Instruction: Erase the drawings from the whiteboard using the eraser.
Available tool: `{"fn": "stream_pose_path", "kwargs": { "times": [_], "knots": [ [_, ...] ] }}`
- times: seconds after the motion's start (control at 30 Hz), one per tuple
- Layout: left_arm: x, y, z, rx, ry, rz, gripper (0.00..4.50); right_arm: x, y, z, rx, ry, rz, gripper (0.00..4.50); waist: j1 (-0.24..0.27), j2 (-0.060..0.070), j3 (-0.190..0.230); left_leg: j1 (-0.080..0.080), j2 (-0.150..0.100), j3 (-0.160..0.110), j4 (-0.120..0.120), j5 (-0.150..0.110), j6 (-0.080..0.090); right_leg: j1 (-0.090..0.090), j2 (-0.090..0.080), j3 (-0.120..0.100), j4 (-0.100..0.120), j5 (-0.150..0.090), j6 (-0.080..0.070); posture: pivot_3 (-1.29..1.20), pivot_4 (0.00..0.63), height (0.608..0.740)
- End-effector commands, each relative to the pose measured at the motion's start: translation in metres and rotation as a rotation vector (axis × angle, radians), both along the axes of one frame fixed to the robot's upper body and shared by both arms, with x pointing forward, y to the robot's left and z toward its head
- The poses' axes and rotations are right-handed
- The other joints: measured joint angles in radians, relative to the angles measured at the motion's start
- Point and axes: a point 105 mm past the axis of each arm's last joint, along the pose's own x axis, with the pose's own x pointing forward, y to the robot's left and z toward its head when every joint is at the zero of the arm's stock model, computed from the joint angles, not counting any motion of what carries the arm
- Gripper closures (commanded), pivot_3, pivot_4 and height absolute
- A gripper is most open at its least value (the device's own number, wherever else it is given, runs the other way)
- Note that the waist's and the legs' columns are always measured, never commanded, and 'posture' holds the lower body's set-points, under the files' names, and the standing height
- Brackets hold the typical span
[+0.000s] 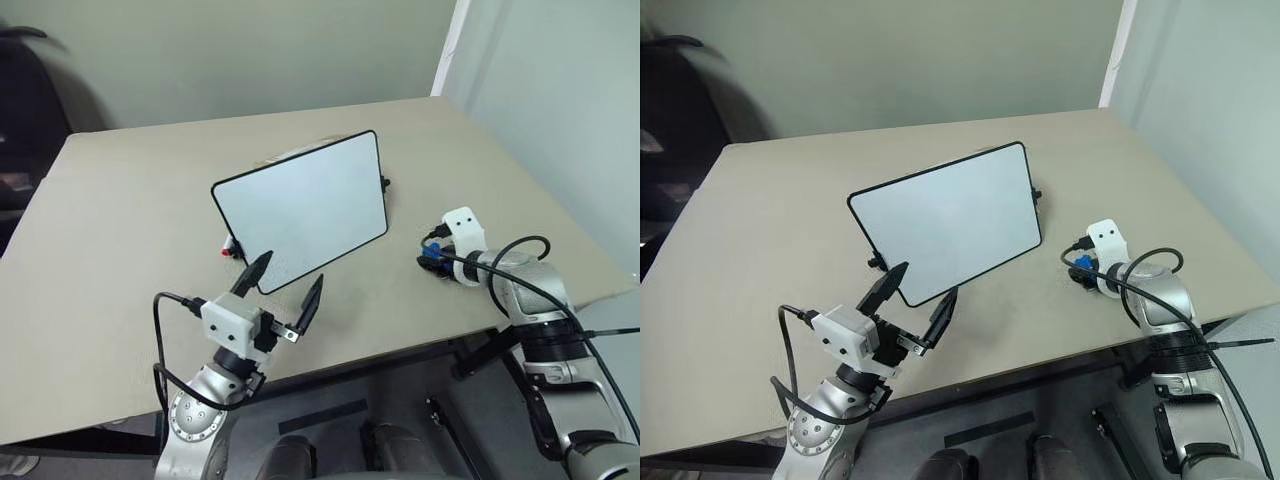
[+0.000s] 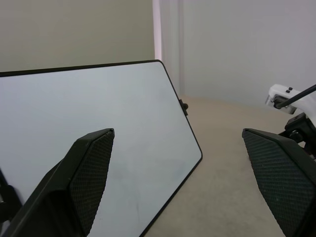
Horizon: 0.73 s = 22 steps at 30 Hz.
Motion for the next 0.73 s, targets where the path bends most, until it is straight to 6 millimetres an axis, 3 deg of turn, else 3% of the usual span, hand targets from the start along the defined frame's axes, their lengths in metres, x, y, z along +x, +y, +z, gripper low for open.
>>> {"fn": "stream_pose_path", "kwargs": {
  "times": [0.03, 0.2, 0.37, 0.53, 0.73],
  "knots": [
    [-0.002, 0.004, 0.009, -0.009, -0.04, 0.009, 0.0, -0.006, 0.003, 0.032, -0.054, -0.142, 0.057, 0.41, 0.002, 0.0, 0.0, 0.0, 0.0, 0.0, 0.0, 0.0, 0.0, 0.001, 0.0, 0.0, 0.0, 0.0, 0.0, 0.0, 0.15, 0.739],
    [-0.001, 0.011, 0.012, -0.007, -0.043, 0.022, 0.0, -0.032, 0.025, 0.077, 0.083, -0.353, 0.169, 0.41, 0.0, 0.0, 0.0, 0.0, 0.0, 0.0, -0.002, -0.002, 0.0, 0.004, 0.0, 0.0, 0.0, -0.003, 0.004, 0.0, 0.15, 0.739],
    [0.001, 0.02, 0.016, -0.021, -0.058, 0.047, 0.0, -0.061, 0.052, 0.09, 0.269, -0.499, 0.267, 0.41, 0.0, -0.003, -0.001, 0.002, 0.0, -0.001, -0.001, -0.002, 0.001, 0.006, 0.001, 0.0, 0.0, -0.005, 0.004, 0.0, 0.15, 0.739],
    [-0.001, 0.023, 0.017, -0.025, -0.055, 0.059, 0.0, -0.077, 0.08, 0.081, 0.4, -0.508, 0.348, 0.41, -0.001, -0.003, 0.0, 0.001, -0.001, -0.001, 0.0, -0.002, 0.0, 0.006, 0.001, 0.001, -0.001, -0.007, 0.004, 0.0, 0.15, 0.739],
    [-0.003, 0.023, 0.015, -0.019, -0.043, 0.073, 0.0, -0.07, 0.081, 0.064, 0.407, -0.486, 0.318, 0.41, -0.002, -0.004, 0.001, 0.0, -0.001, -0.002, 0.0, -0.004, -0.003, 0.004, 0.001, 0.001, -0.002, -0.008, 0.004, 0.0, 0.15, 0.739]
  ]
}}
